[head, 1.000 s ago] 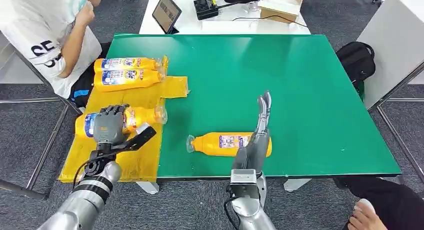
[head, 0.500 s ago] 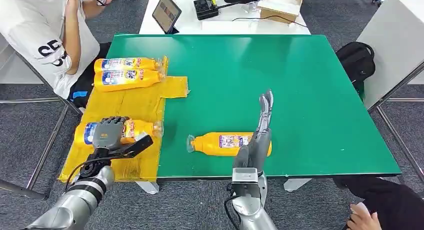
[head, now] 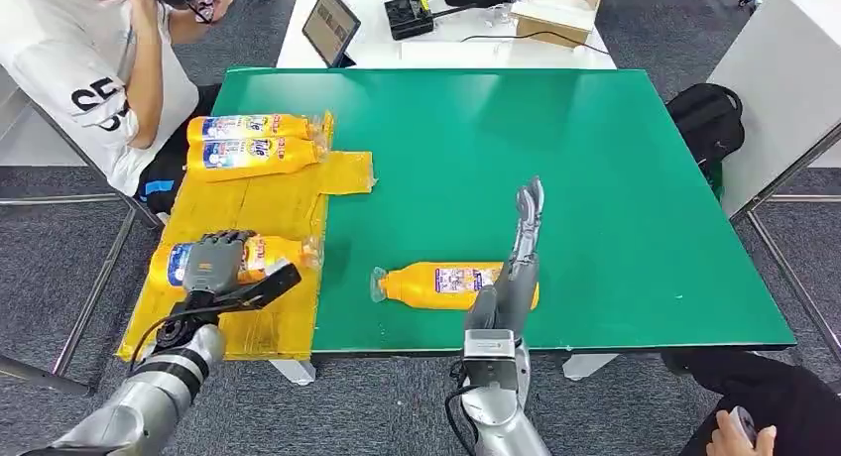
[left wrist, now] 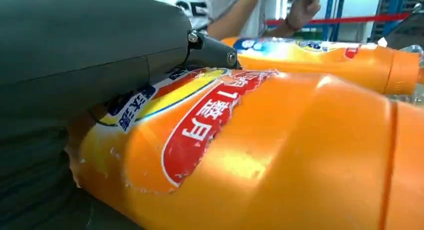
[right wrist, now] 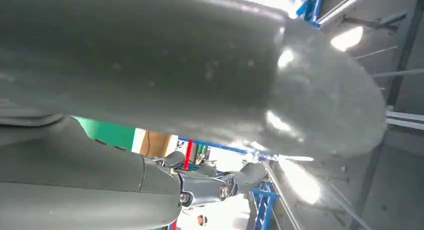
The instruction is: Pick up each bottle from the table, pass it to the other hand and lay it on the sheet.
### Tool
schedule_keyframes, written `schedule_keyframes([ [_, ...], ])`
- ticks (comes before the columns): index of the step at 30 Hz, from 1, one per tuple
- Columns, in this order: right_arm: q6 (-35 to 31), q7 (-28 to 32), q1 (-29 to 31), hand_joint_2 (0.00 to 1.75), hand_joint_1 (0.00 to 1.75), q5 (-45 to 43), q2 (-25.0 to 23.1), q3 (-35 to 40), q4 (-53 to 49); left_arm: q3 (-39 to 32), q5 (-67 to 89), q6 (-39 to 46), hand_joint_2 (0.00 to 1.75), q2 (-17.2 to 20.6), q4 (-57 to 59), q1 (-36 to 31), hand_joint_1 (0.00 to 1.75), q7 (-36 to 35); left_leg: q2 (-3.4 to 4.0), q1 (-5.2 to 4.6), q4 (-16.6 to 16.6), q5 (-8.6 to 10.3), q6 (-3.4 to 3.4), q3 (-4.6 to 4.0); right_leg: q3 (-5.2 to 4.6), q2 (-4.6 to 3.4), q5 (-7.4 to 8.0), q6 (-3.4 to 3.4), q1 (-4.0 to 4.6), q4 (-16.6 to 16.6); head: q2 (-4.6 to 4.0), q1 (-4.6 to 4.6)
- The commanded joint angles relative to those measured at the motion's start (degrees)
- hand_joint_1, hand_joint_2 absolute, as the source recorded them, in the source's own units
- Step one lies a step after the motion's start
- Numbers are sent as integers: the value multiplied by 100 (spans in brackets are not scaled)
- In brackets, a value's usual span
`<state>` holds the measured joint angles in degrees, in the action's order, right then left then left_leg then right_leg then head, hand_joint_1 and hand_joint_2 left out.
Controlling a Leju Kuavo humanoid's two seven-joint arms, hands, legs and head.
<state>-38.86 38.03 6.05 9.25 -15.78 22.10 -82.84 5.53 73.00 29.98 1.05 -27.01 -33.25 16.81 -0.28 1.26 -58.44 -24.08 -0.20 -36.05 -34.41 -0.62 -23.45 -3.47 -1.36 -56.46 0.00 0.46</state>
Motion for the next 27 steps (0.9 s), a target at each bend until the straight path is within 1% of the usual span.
schedule_keyframes([
  [1,147,197,291,175,0,-30,30,-126,807,-321,-321,-911,0,-50,638,-164,0,106,5,1,7,-5,6,27,27,-1,-2,12,4,8,0,0],
  [2,185,197,307,175,0,-20,6,-157,880,-605,-728,-1232,0,-110,630,-157,0,338,7,2,9,-6,7,36,36,-2,-2,16,6,12,0,4],
  [3,233,197,344,175,0,-24,-3,-167,968,-1000,-1390,-2106,0,-167,744,-203,0,876,10,0,12,-6,8,44,44,-5,-1,15,5,14,0,0],
  [4,302,197,406,175,0,-40,-5,-172,1072,-1035,-1580,-2661,0,-90,637,-140,0,989,0,-4,11,-2,6,37,38,2,-1,10,-1,9,0,0],
  [6,338,197,451,175,0,-94,-12,-183,1144,-1117,-1772,-2879,0,-44,590,-72,0,1169,5,0,11,-5,7,51,50,-3,0,13,3,13,0,-2],
  [7,337,197,458,175,0,-97,-6,-174,1160,-1140,-1872,-3015,0,-39,569,-50,0,1231,-10,-3,12,-2,6,49,53,9,-1,10,0,11,0,2],
  [8,342,197,454,175,0,-116,-2,-165,1156,-1144,-1968,-3055,0,-46,507,-1,0,1321,-17,-4,18,2,11,64,70,21,-3,19,0,16,0,0],
  [9,342,197,454,175,0,-116,-2,-165,1156,-1144,-1968,-3055,0,-46,507,-1,0,1321,-51,-7,17,5,11,75,87,49,-18,5,-4,15,0,0],
  [10,342,197,454,175,0,-116,-2,-165,1156,-1144,-1968,-3055,0,-46,507,-1,0,1321,-63,-6,20,9,14,79,93,63,-17,7,-2,17,0,2],
  [12,338,197,437,175,0,-113,1,-156,1139,-1137,-1997,-3060,0,-68,480,11,0,1344,-65,-5,15,7,13,89,64,63,-31,17,-1,13,0,0],
  [14,336,197,427,175,0,-112,7,-148,1126,-1143,-2142,-3106,0,-80,428,26,0,1407,-60,-4,20,5,9,96,59,58,-29,21,0,18,0,2],
  [15,324,197,421,175,0,-98,10,-151,1130,-1143,-2209,-3107,0,-91,404,31,0,1431,-45,-2,26,9,10,95,54,47,-20,28,4,26,0,0],
  [17,324,197,415,175,0,-92,6,-161,1154,-1137,-2279,-3042,0,-111,364,45,0,1426,-68,-4,19,12,7,98,115,67,-20,25,0,15,0,0],
  [21,297,197,389,175,0,-105,5,-174,1124,-1138,-2423,-3095,0,-128,340,69,0,1449,-64,-3,18,20,9,102,117,65,-6,25,1,14,0,0],
  [22,285,197,396,175,0,-96,4,-191,1151,-1164,-2577,-3275,0,-131,345,80,0,1512,-66,-4,19,20,8,102,117,65,-6,24,0,14,0,0],
  [23,292,197,396,175,0,-97,10,-190,1161,-1162,-2593,-3300,0,-126,343,86,0,1531,-75,-5,13,19,6,101,119,72,-11,18,-1,8,0,0],
  [24,289,197,391,175,0,-100,0,-206,1190,-1238,-2761,-3358,0,-150,295,104,0,1616,-64,-3,20,21,9,101,117,64,-5,25,2,16,0,0],
  [25,289,197,391,175,0,-100,0,-206,1190,-1238,-2761,-3358,0,-150,295,104,0,1616,-68,-5,18,20,8,102,118,67,-7,22,-1,13,0,0],
  [27,308,197,362,175,0,-82,-7,-208,1228,-1348,-3039,-3343,0,-255,168,107,0,1695,-68,-5,21,22,9,102,119,67,-6,24,0,16,0,0],
])
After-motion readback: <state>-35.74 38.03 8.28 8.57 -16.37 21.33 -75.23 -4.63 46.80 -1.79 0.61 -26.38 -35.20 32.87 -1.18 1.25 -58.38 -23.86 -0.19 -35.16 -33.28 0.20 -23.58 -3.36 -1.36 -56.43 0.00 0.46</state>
